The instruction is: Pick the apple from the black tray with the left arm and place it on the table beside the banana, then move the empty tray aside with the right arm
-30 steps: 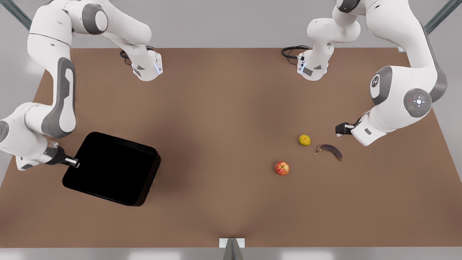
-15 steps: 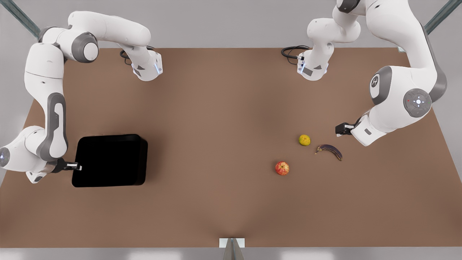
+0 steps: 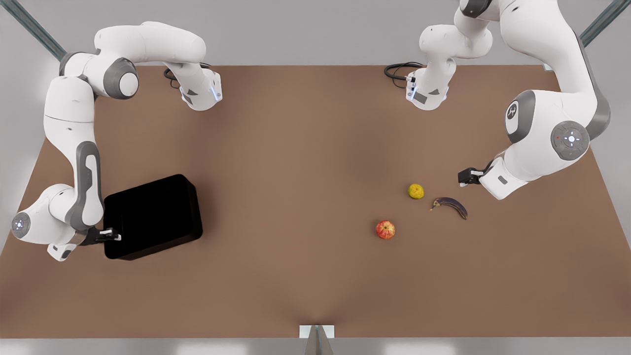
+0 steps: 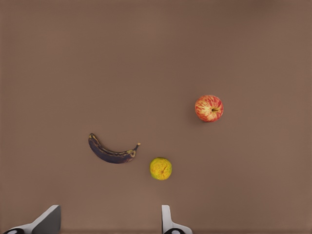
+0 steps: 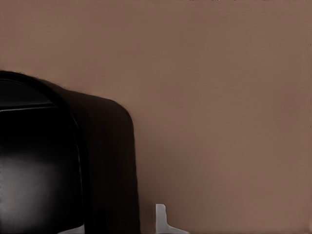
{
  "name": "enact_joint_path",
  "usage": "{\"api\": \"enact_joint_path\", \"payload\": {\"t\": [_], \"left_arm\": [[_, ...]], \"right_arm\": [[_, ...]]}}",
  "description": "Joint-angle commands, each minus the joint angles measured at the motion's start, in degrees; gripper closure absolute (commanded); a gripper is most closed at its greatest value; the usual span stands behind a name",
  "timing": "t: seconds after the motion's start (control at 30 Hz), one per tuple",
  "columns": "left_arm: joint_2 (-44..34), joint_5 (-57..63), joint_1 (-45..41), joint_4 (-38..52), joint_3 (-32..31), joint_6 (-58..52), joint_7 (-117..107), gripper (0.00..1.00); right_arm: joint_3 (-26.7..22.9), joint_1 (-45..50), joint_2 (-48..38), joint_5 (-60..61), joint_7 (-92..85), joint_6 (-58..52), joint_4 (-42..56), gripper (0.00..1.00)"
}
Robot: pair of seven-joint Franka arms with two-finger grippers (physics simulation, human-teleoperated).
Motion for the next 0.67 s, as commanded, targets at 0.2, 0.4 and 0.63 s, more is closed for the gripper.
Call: {"api": "enact_joint_path", "payload": {"t": [0.2, 0.4, 0.63], "left_arm": [[-0.1, 0.1, 0.0, 0.0, 0.0, 0.0, -0.3, 0.0], [-0.1, 0.1, -0.3, 0.0, 0.0, 0.0, -1.6, 0.0], [-0.1, -0.1, -0.2, 0.0, 0.0, 0.0, -1.7, 0.0]], "right_arm": [[0.2, -0.4, -11.1, 2.5, -7.2, -15.2, 0.0, 0.0], [2.5, 19.8, -30.4, -2.1, 42.0, -29.0, 0.1, 0.0], [1.9, 19.9, -31.4, -3.0, 40.5, -28.3, 0.1, 0.0]]}}
